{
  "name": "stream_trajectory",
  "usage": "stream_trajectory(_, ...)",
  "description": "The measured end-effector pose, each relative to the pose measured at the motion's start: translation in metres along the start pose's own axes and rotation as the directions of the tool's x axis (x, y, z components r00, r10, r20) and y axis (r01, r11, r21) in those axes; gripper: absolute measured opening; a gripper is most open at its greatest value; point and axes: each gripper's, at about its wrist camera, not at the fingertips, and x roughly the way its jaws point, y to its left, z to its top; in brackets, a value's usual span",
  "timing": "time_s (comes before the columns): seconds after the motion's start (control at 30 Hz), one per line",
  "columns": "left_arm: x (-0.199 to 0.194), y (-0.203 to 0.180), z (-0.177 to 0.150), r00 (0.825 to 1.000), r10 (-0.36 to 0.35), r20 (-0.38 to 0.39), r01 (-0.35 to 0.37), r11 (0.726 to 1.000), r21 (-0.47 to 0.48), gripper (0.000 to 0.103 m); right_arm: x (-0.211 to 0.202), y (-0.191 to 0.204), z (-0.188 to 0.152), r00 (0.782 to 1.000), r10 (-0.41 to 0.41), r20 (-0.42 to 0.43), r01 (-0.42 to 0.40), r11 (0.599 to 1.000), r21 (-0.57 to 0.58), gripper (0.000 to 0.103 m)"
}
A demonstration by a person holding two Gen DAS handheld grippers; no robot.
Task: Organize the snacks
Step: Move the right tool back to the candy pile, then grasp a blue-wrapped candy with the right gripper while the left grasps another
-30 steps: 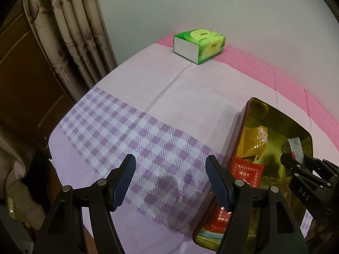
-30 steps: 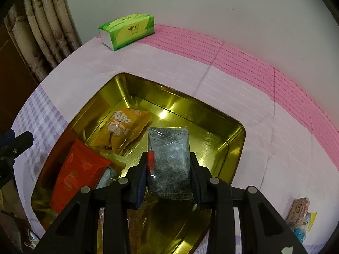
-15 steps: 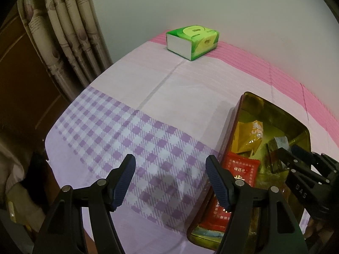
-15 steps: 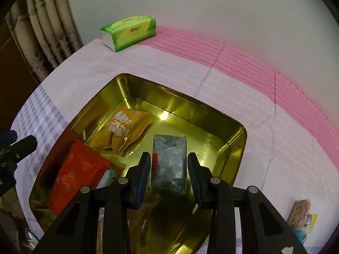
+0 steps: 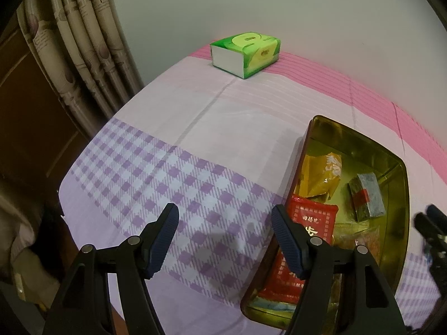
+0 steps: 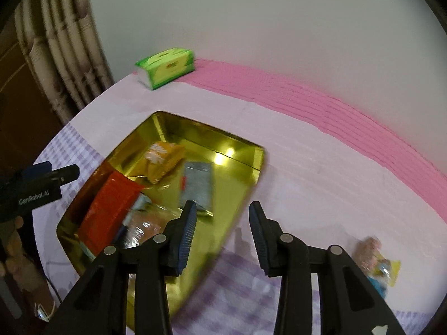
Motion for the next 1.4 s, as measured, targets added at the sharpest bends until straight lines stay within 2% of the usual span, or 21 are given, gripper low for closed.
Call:
stream_trajectory(0.2,0.000,-0.001,0.000,1.000,0.006,0.003,-0.006,1.000,0.003,0.069,-0.019,-0.057,-0.022,0.997,-0.083,0.000,0.083,0.992,0.097,0.039)
stream_trajectory(0.33,-0.002,-0.002,-0.001,1.000,0.009,0.004,-0.009,1.000,0.010,0.069,-0.026,-0.107,-0.045,0.988,-0.152,-0.036,0.156,0.969,0.192,0.040)
stream_trajectory(0.57,-0.004,-0.004,-0.002,1.000,0.016,0.011,-0.016,1.000,0.026,0.069,-0.024,-0.158,-0.080,0.972,-0.215,-0.093,0.233,0.930,0.285,0.041)
stream_trajectory(0.83,-0.006,-0.010,-0.003,0.999,0.025,0.031,-0.027,0.998,0.062,0.069,-0.006,-0.179,-0.105,0.977,-0.183,-0.113,0.212,0.911,0.354,0.042)
stream_trajectory(1.07,-0.006,-0.022,-0.008,0.998,0.032,0.047,-0.037,0.995,0.094,0.069,-0.005,-0.186,-0.116,0.985,-0.155,-0.075,0.172,0.920,0.353,0.041)
stream_trajectory(1.4,-0.025,-0.057,-0.016,0.997,-0.003,0.081,-0.011,0.986,0.165,0.069,-0.007,-0.190,-0.123,0.989,-0.146,-0.015,0.143,0.939,0.313,0.030)
